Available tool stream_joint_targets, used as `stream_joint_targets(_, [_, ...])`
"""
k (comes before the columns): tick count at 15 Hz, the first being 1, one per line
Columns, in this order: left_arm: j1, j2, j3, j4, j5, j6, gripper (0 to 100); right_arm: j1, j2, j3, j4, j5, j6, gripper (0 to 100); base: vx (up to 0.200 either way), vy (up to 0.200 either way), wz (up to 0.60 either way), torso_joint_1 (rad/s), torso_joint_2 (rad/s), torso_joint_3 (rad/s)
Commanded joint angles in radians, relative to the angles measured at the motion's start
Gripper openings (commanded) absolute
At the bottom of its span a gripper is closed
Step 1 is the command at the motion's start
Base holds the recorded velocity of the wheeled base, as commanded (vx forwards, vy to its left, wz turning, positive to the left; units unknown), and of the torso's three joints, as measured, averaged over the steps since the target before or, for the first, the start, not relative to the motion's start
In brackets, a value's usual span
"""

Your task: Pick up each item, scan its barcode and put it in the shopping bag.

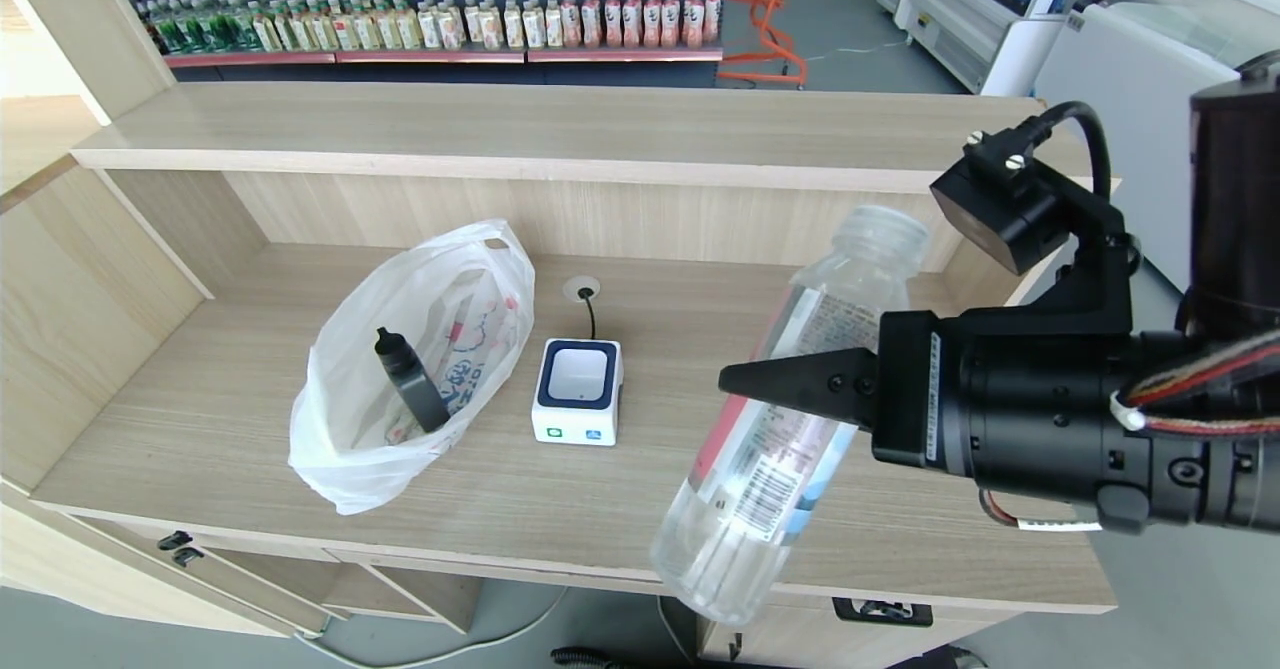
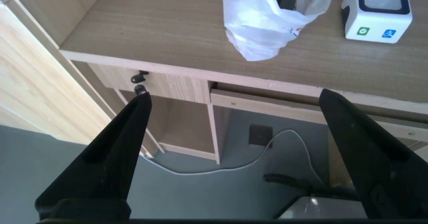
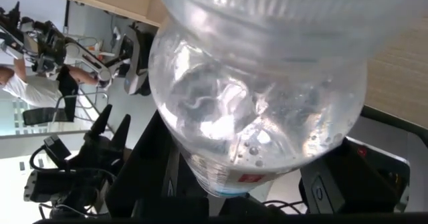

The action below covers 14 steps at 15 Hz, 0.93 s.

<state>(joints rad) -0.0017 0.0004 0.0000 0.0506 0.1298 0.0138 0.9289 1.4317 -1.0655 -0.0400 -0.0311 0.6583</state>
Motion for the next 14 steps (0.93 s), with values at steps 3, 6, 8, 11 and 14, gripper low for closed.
stream_joint_targets(3, [0.0, 0.0, 0.0, 0.0, 0.001, 0.0, 100, -0.01, -0.005, -0.001, 0.0, 0.0, -0.003, 0, 0.0, 0.0, 0.0, 0.0, 0.0, 0.0])
stream_joint_targets(6, [0.0, 0.001, 0.0, 0.0, 0.001, 0.0, 100, -0.01, -0.005, -0.001, 0.0, -0.001, -0.009, 0, 0.0, 0.0, 0.0, 0.0, 0.0, 0.0])
stream_joint_targets(8, [0.0, 0.001, 0.0, 0.0, 0.001, 0.0, 100, -0.01, -0.01, -0.001, -0.003, -0.001, -0.025, 0, 0.0, 0.0, 0.0, 0.0, 0.0, 0.0])
stream_joint_targets(11, [0.0, 0.001, 0.0, 0.0, 0.001, 0.0, 100, -0.01, -0.017, 0.001, -0.003, -0.003, -0.045, 0, 0.0, 0.0, 0.0, 0.0, 0.0, 0.0])
stream_joint_targets(14, [0.0, 0.001, 0.0, 0.0, 0.001, 0.0, 100, -0.065, -0.016, 0.021, -0.055, -0.09, -0.305, 0, 0.0, 0.0, 0.0, 0.0, 0.0, 0.0])
